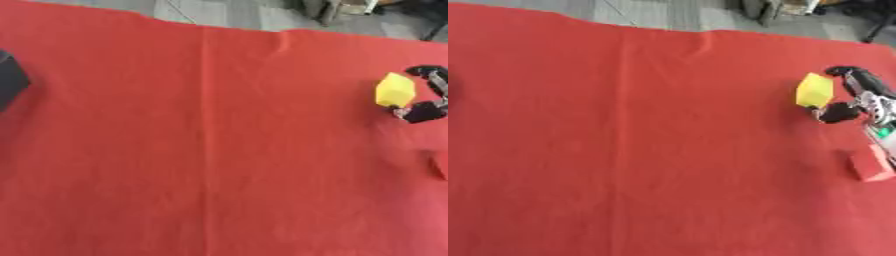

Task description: Pick up the objects with one hand, pass them to the other hand, and then place them into the box on the other side of the table.

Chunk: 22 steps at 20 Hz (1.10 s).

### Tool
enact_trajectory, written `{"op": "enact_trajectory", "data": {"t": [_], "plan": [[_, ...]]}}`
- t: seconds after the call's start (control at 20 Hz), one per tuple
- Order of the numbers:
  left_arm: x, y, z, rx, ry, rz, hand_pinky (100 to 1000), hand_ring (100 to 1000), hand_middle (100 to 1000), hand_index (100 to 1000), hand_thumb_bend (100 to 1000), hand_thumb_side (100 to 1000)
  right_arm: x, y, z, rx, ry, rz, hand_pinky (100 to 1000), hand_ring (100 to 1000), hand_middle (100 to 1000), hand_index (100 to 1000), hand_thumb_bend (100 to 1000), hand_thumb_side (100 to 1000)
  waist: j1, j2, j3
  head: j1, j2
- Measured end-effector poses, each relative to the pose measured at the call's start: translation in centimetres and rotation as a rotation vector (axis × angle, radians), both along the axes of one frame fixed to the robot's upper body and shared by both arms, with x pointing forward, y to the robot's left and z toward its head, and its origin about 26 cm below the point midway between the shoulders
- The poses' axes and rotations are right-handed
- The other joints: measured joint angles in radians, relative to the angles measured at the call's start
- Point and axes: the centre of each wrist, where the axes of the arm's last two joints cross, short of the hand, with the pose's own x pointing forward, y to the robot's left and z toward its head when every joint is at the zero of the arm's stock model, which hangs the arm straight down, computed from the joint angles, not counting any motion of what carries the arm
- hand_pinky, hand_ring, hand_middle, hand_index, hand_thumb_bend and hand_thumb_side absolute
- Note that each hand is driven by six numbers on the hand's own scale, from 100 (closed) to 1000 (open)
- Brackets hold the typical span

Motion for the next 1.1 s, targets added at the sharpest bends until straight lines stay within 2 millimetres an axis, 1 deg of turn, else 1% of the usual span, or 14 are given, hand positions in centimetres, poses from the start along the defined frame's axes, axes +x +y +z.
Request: {"op": "enact_trajectory", "data": {"t": [0.2, 0.6, 0.75, 0.85, 1.0, 1.1], "plan": [[0.0, 0.02, -0.04, 0.0, 0.001, 0.001, 649, 630, 697, 747, 100, 797, 0.02, 0.01, 0.02, -0.006, 0.007, 0.001, 922, 941, 846, 879, 401, 100, -0.001, 0.004, 0.001, 0.0, -0.007], [-0.01, 0.03, -0.09, 0.0, 0.004, 0.001, 652, 629, 696, 744, 100, 798, 0.1, 0.02, 0.11, -0.01, 0.004, 0.006, 922, 906, 752, 819, 398, 100, -0.004, 0.008, 0.001, -0.001, -0.007], [-0.01, 0.05, -0.15, 0.001, 0.008, 0.002, 653, 629, 696, 744, 100, 798, 0.17, 0.1, 0.11, -0.012, 0.002, 0.009, 924, 892, 717, 803, 337, 100, -0.005, 0.009, 0.001, -0.001, -0.007], [-0.01, 0.06, -0.17, 0.001, 0.009, 0.002, 653, 629, 696, 743, 100, 798, 0.18, 0.12, 0.09, -0.012, 0.002, 0.01, 924, 885, 688, 788, 311, 100, -0.006, 0.01, 0.001, -0.002, -0.007], [-0.02, 0.08, -0.21, 0.002, 0.011, 0.002, 654, 629, 697, 743, 100, 798, 0.19, 0.14, 0.06, -0.013, -0.002, 0.011, 923, 870, 644, 768, 297, 100, -0.006, 0.01, 0.001, -0.004, -0.007], [-0.02, 0.08, -0.22, 0.002, 0.012, 0.002, 654, 628, 697, 742, 100, 798, 0.2, 0.16, 0.04, -0.015, -0.014, 0.007, 918, 848, 598, 741, 257, 100, -0.007, 0.01, 0.0, -0.004, -0.007]]}}
